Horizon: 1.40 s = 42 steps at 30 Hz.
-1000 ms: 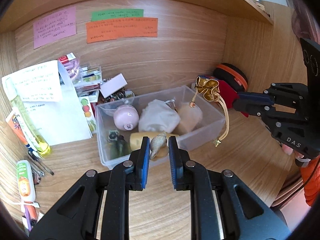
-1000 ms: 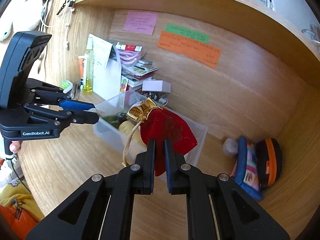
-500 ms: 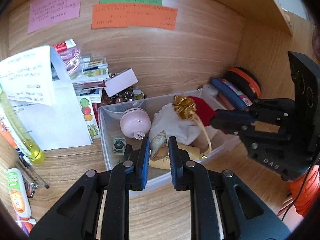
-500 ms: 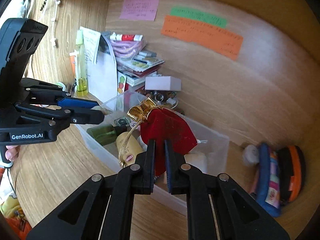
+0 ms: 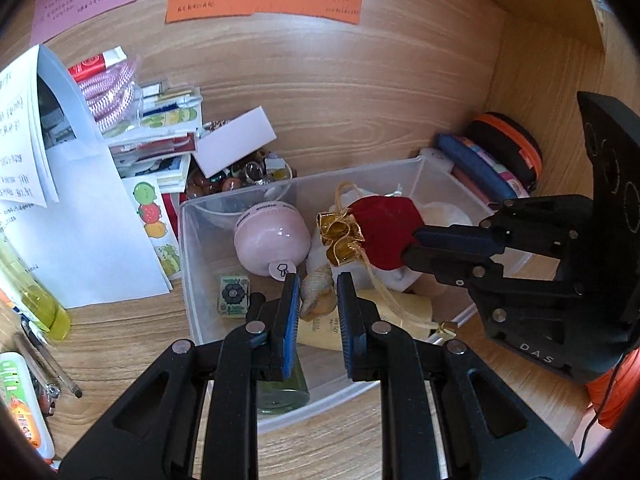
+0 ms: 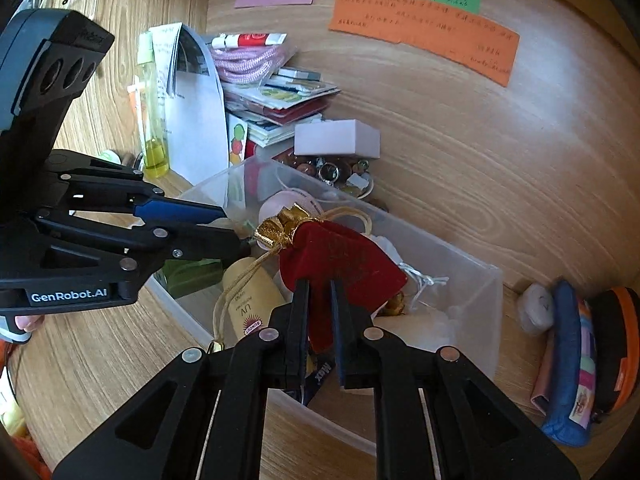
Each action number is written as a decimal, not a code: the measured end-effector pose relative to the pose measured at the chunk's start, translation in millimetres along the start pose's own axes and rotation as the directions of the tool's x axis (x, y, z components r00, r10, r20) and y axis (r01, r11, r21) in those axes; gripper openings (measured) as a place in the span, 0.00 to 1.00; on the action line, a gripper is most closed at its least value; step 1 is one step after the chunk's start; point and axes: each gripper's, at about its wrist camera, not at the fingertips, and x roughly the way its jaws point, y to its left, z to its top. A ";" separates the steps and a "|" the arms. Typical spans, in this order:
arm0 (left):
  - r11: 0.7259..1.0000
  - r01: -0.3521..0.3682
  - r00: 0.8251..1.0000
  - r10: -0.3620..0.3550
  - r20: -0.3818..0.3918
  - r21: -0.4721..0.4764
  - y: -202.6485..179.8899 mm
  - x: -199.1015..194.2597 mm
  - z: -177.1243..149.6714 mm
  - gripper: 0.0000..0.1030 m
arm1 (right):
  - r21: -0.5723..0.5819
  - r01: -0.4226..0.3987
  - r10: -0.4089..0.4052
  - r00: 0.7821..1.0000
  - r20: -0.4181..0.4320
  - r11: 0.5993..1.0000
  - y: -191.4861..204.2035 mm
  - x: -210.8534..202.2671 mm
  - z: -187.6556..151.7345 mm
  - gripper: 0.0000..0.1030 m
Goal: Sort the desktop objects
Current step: 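Carry the seashell and red pouch over the plastic box and lower them, then open both tools to release the seashell and red pouch into the box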
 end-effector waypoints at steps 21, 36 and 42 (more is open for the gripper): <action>0.992 -0.099 0.993 0.094 0.069 0.076 -15.9 -22.5 -2.6 0.53 | 0.000 0.058 -0.058 0.998 0.004 0.998 -7.0 -13.2 -4.6 0.54; 0.979 -0.182 0.972 0.166 0.164 0.089 -37.5 -67.1 -16.2 0.79 | 0.083 0.135 -0.139 0.989 0.045 0.987 -16.9 -64.6 -14.8 0.86; 0.975 -0.212 0.958 0.195 0.210 0.062 -48.8 -94.9 -26.8 0.94 | 0.118 0.150 -0.161 0.983 0.091 0.982 -11.1 -95.9 -22.4 0.94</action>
